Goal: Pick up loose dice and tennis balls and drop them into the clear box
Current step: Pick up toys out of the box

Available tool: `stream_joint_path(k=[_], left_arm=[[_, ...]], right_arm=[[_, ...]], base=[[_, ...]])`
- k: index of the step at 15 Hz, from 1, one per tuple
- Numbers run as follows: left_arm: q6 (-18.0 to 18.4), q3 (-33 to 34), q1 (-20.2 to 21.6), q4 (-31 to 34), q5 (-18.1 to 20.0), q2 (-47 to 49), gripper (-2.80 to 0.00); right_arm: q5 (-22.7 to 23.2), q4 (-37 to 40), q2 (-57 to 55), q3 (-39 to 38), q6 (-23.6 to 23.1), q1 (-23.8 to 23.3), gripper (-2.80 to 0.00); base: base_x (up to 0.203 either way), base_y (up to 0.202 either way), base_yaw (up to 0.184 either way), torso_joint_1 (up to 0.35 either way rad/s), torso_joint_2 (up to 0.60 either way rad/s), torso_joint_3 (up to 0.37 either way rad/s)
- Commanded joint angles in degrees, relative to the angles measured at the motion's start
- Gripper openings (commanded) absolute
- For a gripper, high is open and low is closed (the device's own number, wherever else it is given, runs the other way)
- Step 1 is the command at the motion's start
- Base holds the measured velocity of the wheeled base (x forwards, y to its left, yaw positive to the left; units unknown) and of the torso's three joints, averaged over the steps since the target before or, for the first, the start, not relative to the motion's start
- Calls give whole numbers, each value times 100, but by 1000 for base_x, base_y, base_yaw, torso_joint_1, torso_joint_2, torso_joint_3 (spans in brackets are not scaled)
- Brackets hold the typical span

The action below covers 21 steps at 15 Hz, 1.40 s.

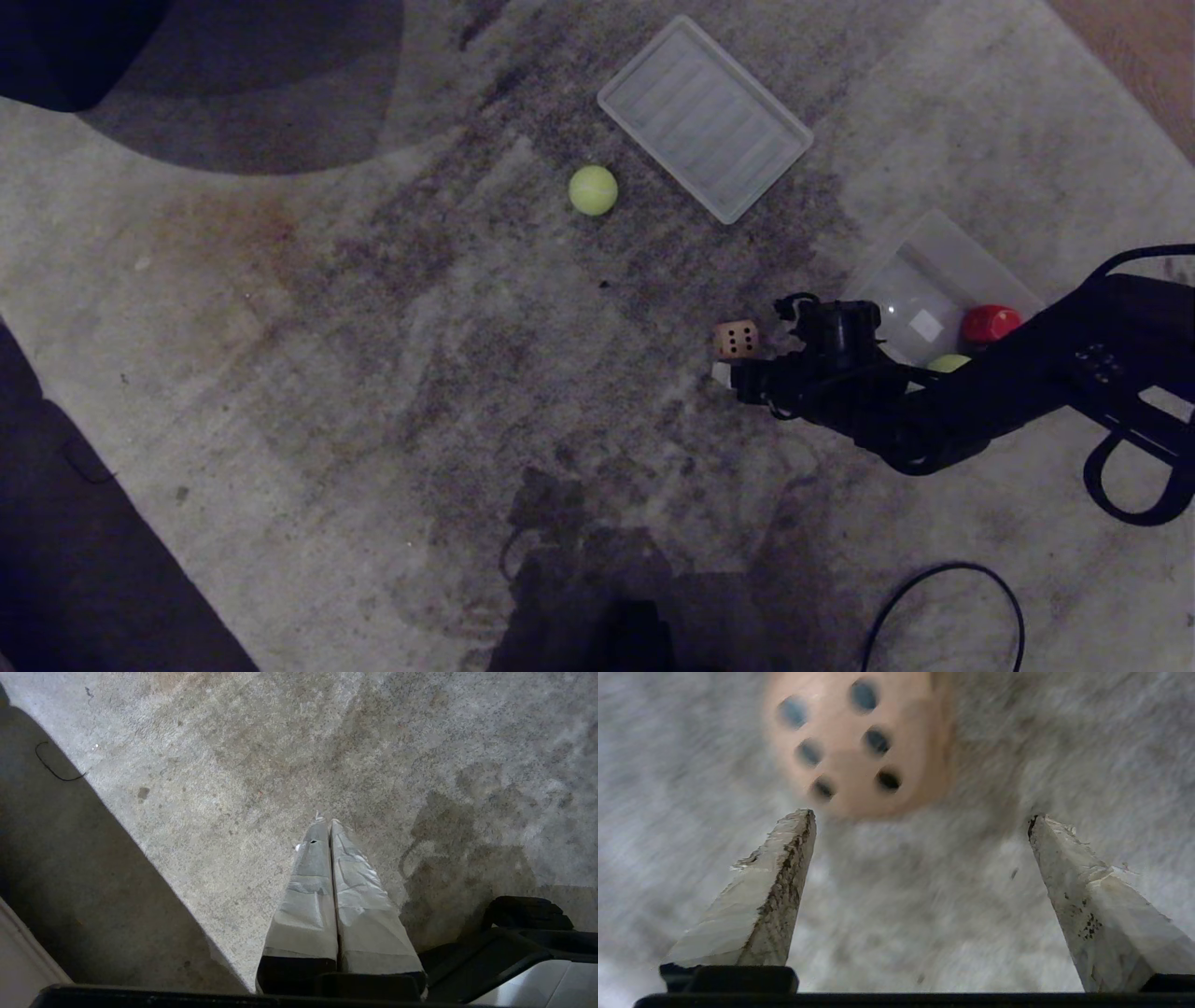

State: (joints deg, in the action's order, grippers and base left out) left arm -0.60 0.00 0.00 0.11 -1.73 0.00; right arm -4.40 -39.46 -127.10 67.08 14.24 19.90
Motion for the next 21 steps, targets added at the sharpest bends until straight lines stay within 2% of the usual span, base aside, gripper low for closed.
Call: stream_joint_path(k=[1,6,14,15,21], left_arm=[[-2,9,0,-2,-3,9,-280],[-2,9,0,-2,-3,9,-280],[-2,9,0,-2,-3,1,-280],[-2,9,0,-2,-3,1,-280],[-2,9,0,-2,-3,9,-280]], right_arm=[[-74,-40,-192,170,9,-30,-280],[-70,-202,-192,323,-430,-100,-280],[-44,-109,57,6,-645,-63,-280],[-24,20,179,-155,-648,-36,0],[95,157,501,-318,-668,14,0]], base=[[0,0,0,0,0,0],[0,0,0,0,0,0],[0,0,0,0,0,0],[0,0,0,0,0,0],[0,0,0,0,0,0]])
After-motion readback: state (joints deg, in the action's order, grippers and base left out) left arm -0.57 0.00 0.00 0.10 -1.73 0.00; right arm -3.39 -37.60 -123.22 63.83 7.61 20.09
